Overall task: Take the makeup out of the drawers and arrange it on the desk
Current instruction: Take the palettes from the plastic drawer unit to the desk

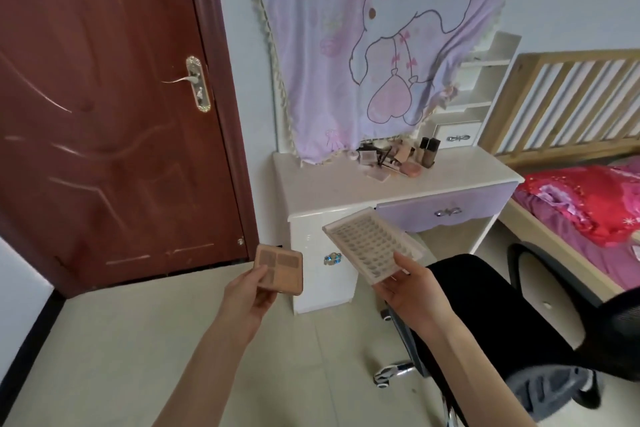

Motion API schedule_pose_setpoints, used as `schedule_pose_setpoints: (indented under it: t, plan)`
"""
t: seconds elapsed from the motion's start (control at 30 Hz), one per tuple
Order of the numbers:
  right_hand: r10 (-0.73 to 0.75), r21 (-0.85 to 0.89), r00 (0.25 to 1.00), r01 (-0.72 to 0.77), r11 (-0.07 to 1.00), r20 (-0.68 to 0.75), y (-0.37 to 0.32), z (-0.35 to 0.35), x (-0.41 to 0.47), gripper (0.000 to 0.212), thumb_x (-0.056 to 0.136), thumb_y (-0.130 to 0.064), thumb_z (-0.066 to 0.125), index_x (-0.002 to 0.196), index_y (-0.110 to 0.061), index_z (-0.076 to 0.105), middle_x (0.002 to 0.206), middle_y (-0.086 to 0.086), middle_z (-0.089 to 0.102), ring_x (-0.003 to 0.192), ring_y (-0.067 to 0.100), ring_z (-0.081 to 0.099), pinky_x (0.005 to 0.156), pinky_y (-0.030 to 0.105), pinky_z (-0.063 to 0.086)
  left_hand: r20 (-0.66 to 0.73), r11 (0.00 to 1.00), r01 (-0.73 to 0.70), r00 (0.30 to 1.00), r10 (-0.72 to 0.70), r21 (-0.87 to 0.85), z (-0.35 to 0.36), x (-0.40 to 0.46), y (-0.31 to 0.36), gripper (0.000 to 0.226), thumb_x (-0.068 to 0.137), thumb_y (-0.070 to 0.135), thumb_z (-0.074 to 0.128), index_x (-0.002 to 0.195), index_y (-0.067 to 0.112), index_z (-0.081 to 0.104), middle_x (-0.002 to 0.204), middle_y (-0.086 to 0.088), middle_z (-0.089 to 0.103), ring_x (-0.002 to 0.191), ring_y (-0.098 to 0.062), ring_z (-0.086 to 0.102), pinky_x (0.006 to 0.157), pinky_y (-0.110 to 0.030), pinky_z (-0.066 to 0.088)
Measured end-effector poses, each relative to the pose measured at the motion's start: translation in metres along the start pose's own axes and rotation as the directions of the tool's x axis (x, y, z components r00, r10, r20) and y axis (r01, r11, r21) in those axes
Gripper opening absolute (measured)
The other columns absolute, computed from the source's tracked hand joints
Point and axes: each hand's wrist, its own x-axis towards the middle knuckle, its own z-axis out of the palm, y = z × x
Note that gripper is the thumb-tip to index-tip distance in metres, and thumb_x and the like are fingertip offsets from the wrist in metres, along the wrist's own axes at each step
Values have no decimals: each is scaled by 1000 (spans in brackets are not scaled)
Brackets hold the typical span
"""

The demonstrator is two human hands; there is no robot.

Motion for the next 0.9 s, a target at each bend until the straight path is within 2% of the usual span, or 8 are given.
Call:
schedule_pose_setpoints:
  t: [0.1,0.3,0.43,0.53,0.63,0.7,0.8,0.9]
  plan:
    - [-23,8,999,23,1000,-38,-19,15,60,19,91,-12,48,105,-8,60,87,10,72,78,21,71,61,29,57,-4,1000,-6,1000,6,28,32,58,34,6,90,7,54,86,9,58,78,-8,59,69,-16,54,58,-26,44]
    - [-17,16,989,19,1000,-148,-56,15,154,21,89,-7,43,101,-8,60,89,11,67,84,25,64,70,34,51,65,998,48,997,-51,50,106,150,57,11,90,5,52,81,9,57,78,-10,58,71,-19,54,62,-28,44]
    - [-18,42,977,27,999,-210,-84,-3,225,19,89,-5,42,99,-6,57,73,8,70,68,20,68,60,31,56,87,989,125,987,-131,78,154,209,49,11,90,3,52,82,5,60,79,-12,59,74,-21,56,65,-29,46]
    - [12,73,961,9,997,-278,-109,-25,291,15,89,-3,44,95,-4,58,73,10,69,66,21,70,56,30,57,50,982,178,982,-181,65,196,260,43,12,89,1,52,79,2,60,78,-13,60,74,-23,57,65,-31,47]
    - [64,93,942,-35,995,-329,-138,-49,363,13,89,-1,46,95,-1,58,79,12,66,72,24,67,61,33,59,3,969,234,972,-235,83,247,316,38,8,87,-2,54,81,0,59,78,-14,59,73,-23,57,58,-30,54]
    - [82,87,930,-55,995,-358,-157,-62,409,13,89,1,46,94,-1,57,76,11,69,71,23,67,65,33,59,-33,953,281,960,-279,113,281,351,34,9,86,-4,53,81,0,59,78,-14,58,72,-22,55,57,-28,55]
    - [88,54,912,-73,996,-401,-184,-76,472,17,90,4,45,97,-5,57,84,11,68,78,23,65,64,30,59,-93,931,314,949,-301,189,331,400,26,17,86,-7,48,78,4,58,76,-11,55,68,-19,51,64,-26,46]
    - [115,45,888,-106,993,-445,-201,-89,525,20,90,5,46,103,-8,55,91,11,64,81,23,63,65,34,56,-164,912,333,940,-300,240,368,441,17,21,85,-10,46,76,5,57,73,-10,53,64,-16,47,60,-23,41]
